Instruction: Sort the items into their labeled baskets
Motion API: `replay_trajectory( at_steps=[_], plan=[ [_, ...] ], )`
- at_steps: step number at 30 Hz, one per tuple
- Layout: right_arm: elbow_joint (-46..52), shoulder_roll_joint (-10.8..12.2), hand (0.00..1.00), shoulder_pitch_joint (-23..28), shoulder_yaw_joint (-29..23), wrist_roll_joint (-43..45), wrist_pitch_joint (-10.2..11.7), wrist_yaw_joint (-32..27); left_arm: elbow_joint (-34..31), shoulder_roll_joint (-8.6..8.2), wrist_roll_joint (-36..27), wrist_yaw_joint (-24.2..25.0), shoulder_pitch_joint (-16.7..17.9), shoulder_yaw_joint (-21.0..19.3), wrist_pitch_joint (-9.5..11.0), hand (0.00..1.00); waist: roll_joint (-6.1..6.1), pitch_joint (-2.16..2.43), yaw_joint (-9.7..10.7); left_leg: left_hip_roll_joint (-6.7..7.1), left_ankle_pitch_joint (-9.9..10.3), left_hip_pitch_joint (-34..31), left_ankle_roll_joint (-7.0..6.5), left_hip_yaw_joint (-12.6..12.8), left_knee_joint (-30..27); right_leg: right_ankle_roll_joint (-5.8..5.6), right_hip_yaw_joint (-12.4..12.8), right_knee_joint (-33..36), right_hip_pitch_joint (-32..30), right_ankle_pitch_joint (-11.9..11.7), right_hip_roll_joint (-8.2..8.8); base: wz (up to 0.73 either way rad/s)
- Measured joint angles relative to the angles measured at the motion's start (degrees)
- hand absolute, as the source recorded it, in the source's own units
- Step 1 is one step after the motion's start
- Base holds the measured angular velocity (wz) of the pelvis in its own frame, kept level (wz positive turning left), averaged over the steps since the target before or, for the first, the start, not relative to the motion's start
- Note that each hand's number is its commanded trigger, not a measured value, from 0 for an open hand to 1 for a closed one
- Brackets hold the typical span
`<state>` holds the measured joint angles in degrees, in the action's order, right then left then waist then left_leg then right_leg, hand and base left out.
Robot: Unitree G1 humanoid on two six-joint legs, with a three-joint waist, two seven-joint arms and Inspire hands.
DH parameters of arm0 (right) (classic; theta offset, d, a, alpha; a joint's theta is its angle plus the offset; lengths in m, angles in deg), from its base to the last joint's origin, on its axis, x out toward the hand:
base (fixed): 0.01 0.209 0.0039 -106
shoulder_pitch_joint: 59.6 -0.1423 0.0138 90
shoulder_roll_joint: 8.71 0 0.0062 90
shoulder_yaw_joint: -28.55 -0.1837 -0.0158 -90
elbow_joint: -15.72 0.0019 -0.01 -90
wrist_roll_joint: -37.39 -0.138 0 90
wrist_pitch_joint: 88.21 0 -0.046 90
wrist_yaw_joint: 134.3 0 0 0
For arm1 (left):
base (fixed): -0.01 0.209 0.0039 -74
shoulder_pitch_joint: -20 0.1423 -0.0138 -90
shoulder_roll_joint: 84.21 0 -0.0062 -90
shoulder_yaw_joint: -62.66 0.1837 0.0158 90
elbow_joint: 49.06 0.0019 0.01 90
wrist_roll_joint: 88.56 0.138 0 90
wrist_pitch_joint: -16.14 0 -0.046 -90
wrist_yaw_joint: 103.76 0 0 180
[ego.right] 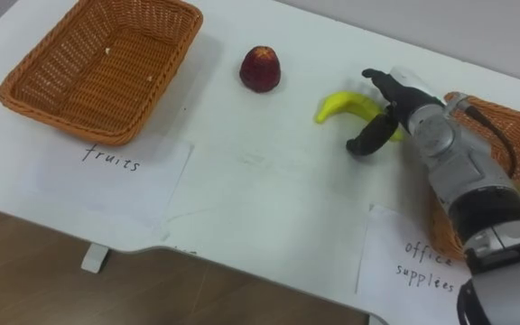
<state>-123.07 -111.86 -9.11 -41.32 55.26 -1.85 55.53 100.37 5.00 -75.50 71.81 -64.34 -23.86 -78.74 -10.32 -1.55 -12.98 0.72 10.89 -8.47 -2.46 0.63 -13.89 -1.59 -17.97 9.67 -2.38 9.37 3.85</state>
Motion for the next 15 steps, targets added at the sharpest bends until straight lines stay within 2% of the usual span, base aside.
replay_trajectory(
  at_steps=[4,10,15],
  plan=[
    [0.0,-1.0,0.0,0.1,1.1,-2.6,0.0,2.9,0.2,0.06,0.0,0.2,-0.8,0.0,0.0,0.0,0.24,-0.05,0.0,-0.01,0.0,-0.2,0.01,-0.5,-0.7,0.01,-0.8,0.0,0.3,0.0,0.01,0.06],
    [0.0,-1.1,0.0,0.3,1.1,-2.5,0.1,6.7,0.3,0.08,0.1,0.8,-1.5,-0.1,0.3,0.0,0.9,0.01,-0.2,0.0,-0.1,-0.3,0.13,-0.8,-0.8,0.28,-1.1,0.0,0.2,-0.2,-0.05,0.01],
    [0.0,-1.1,0.0,0.3,1.1,-2.4,0.4,7.5,0.3,0.1,0.1,1.7,-1.5,-0.1,0.3,0.0,1.08,0.03,-0.3,-0.04,-0.2,-0.3,0.28,-0.8,-0.8,0.4,-1.1,0.0,0.2,-0.2,-0.2,0.0]
  ],
)
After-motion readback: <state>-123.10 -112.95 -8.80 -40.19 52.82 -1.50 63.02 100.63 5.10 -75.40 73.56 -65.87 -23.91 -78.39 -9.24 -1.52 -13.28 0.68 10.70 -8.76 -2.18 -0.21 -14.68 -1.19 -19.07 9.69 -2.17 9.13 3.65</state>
